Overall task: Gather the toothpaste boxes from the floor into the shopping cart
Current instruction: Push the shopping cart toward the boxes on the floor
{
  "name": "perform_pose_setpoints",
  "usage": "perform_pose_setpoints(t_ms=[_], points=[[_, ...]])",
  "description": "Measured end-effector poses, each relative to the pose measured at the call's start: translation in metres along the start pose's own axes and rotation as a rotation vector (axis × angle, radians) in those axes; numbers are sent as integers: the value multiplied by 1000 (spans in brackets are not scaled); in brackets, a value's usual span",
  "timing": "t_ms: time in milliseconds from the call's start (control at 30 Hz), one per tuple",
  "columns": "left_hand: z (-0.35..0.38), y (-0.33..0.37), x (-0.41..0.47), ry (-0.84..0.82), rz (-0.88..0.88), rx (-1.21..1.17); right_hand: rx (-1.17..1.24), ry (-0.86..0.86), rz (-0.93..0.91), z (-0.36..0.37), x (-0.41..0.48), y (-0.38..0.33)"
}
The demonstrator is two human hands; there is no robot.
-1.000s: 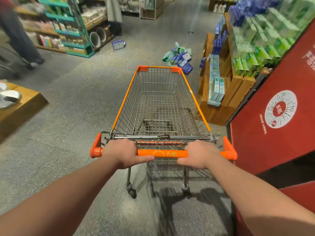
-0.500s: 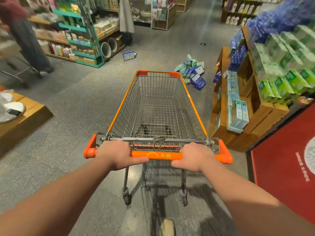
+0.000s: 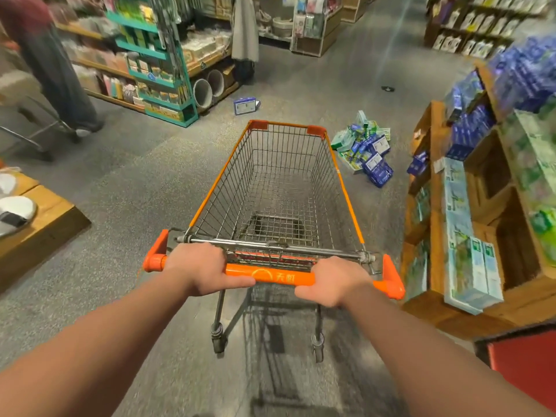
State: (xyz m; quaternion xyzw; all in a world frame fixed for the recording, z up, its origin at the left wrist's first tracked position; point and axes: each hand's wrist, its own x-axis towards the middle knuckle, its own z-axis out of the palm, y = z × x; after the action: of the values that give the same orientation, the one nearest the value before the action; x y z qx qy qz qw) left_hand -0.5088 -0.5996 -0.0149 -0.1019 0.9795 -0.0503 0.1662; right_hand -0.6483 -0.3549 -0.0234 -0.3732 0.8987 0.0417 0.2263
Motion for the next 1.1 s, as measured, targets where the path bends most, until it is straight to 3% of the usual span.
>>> perform_pose_setpoints(t_ms=[233, 500, 1100], points=[[-30, -92, 155, 74, 25, -33, -65, 74, -61, -76, 157, 8], [-79, -192, 333, 19, 60, -47, -31, 133, -12, -169, 326, 18], [-190, -361, 738, 11, 65, 9, 17, 119, 16, -363, 713, 100]])
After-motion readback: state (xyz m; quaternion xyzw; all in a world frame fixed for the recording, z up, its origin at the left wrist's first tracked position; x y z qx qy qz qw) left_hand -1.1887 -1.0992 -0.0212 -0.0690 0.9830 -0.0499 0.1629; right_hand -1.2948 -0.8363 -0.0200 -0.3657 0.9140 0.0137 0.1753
